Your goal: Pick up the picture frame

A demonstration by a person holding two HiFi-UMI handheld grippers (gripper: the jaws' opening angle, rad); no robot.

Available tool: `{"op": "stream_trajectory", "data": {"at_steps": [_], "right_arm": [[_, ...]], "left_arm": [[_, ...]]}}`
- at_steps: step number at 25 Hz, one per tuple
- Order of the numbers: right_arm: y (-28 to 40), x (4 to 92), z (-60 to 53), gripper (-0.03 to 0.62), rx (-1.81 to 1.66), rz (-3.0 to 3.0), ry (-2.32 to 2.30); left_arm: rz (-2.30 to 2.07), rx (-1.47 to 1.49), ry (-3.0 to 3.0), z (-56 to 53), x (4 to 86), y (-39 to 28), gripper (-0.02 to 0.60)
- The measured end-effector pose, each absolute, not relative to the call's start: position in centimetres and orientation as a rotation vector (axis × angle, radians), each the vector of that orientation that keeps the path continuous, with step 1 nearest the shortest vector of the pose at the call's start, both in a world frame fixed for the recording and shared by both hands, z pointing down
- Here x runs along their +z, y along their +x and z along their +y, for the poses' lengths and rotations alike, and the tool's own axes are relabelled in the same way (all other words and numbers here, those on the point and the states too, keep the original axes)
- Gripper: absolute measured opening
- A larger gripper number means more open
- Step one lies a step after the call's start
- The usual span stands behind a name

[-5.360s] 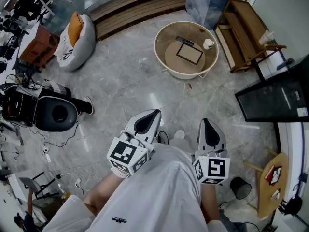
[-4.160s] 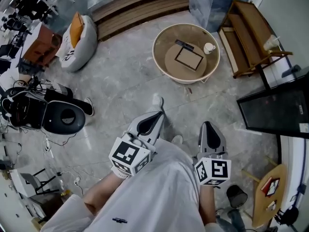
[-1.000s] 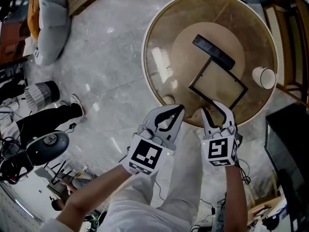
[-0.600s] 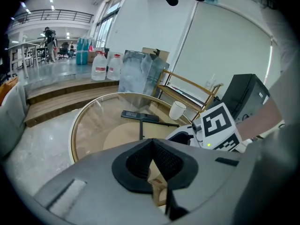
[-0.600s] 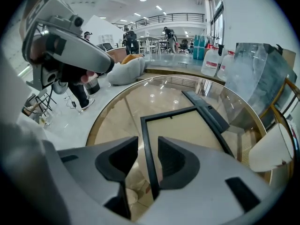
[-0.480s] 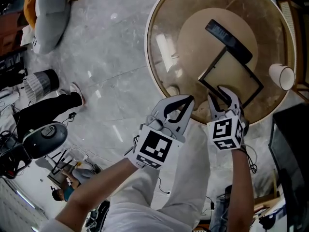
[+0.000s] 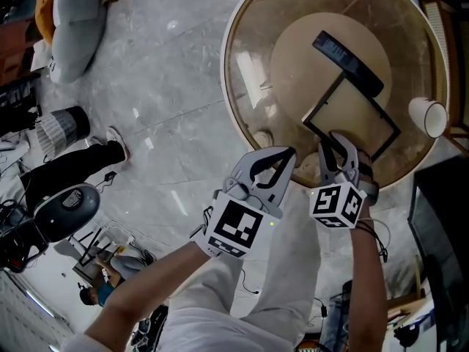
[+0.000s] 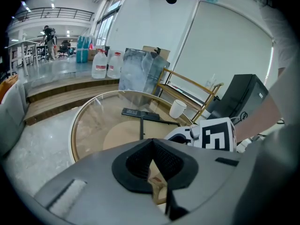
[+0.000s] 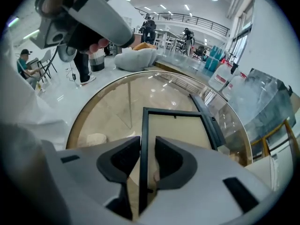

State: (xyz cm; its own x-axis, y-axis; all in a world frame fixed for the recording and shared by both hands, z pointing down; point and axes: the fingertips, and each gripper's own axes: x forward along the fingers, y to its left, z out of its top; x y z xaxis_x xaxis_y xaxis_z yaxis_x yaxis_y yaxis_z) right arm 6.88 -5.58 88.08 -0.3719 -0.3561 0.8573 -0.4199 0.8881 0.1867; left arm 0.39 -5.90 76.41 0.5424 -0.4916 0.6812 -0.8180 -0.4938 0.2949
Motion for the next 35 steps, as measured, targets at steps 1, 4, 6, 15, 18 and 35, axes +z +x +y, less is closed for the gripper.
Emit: {"op": "stream_trajectory", "data": {"at_steps": [1,4,6,15,18,35], "right_arm": [[6.8,88.1,-5.5,0.094,0.050,-1.984,0.567],[6.7,88.3,-5.4,0.086,0.005,-1.949,0.569],[6.6,88.4,-5.1,0.074,-0.028,-1.923,0.569],[6.2,87.3,-5.1,0.038,0.073,-1.932,0.666],[5.9,85.3,-5.6,0.038,0.168,-2.008,0.741],[6.8,69.0,-5.0,0.040,0.910,-2.302,0.968]], "left_arm": [[-1.055,0.703,2.174,-5.9,76.5,0.3,-0.009],[-1.063,0.705,2.170,-5.8,76.7,-0.1,-0.009],[-1.067,0.704,2.167,-5.6,76.7,-0.2,-0.009],[-1.076,0.711,2.153,-4.8,76.2,-1.3,-0.009],[-1.079,0.713,2.154,-4.8,76.0,-1.4,-0.009],[-1.073,0.669,2.190,-6.2,64.8,-0.7,-0.009]]}}
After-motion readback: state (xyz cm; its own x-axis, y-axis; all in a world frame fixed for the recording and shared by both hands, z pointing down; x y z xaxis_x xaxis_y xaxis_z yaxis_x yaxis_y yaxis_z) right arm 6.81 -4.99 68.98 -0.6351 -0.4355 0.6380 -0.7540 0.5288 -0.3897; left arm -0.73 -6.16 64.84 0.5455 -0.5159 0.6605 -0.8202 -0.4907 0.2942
